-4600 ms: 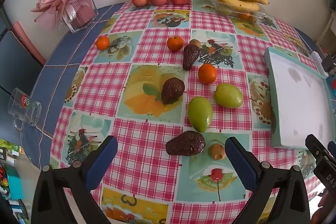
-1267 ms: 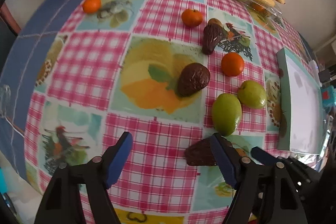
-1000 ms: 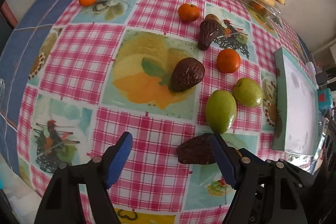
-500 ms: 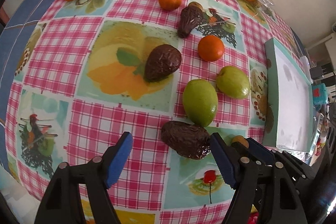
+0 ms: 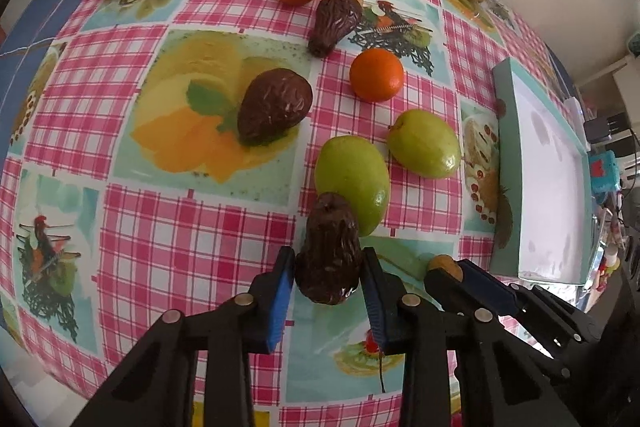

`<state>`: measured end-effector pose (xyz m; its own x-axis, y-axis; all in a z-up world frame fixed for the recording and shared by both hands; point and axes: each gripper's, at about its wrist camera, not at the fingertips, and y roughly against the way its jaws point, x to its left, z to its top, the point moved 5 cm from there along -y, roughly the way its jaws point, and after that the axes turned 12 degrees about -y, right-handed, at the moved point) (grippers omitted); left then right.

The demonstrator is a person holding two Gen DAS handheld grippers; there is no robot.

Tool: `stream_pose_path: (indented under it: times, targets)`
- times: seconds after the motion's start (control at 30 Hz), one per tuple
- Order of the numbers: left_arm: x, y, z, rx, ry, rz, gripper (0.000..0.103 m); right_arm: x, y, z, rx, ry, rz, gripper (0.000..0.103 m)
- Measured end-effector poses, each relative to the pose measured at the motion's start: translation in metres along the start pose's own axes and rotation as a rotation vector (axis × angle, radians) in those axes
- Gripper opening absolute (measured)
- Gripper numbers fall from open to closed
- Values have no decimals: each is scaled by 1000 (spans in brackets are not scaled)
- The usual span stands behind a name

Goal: Organize fruits
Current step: 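Carry the small brown fruit and dark brown fruit over the white tray with both tools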

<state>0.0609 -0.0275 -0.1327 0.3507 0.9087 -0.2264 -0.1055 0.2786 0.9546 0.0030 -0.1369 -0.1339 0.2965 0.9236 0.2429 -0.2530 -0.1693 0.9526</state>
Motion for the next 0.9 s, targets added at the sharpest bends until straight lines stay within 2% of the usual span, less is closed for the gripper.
stream_pose_path:
  times: [0.13, 0.23, 0.33, 0.47, 0.53, 0.63, 0.8, 0.9]
  targets:
    - [1, 18, -5, -33, -7, -12, 35, 3, -1, 1, -2, 0, -2, 25]
    - [-5, 38, 0, -90, -21, -17, 35, 3, 7, 4, -28, -4, 11, 25]
    - [-12, 58, 9, -147, -34, -21, 35, 1, 20, 8, -68, -21, 29, 25]
    - [-29, 72, 27, -193, -46, -38, 35, -12, 46, 20, -167, -42, -2, 25]
    - [-41, 73, 38, -203, -58, -43, 35, -30, 61, 34, -227, -102, -16, 25]
    - [-64, 67, 52, -196, -82, -53, 35, -67, 71, 50, -271, -192, -118, 25]
    - [-110, 47, 72, -160, -144, -70, 35, -119, 74, 68, -260, -346, -121, 25]
    - [-137, 34, 80, -149, -182, -65, 35, -134, 85, 75, -294, -371, -139, 25]
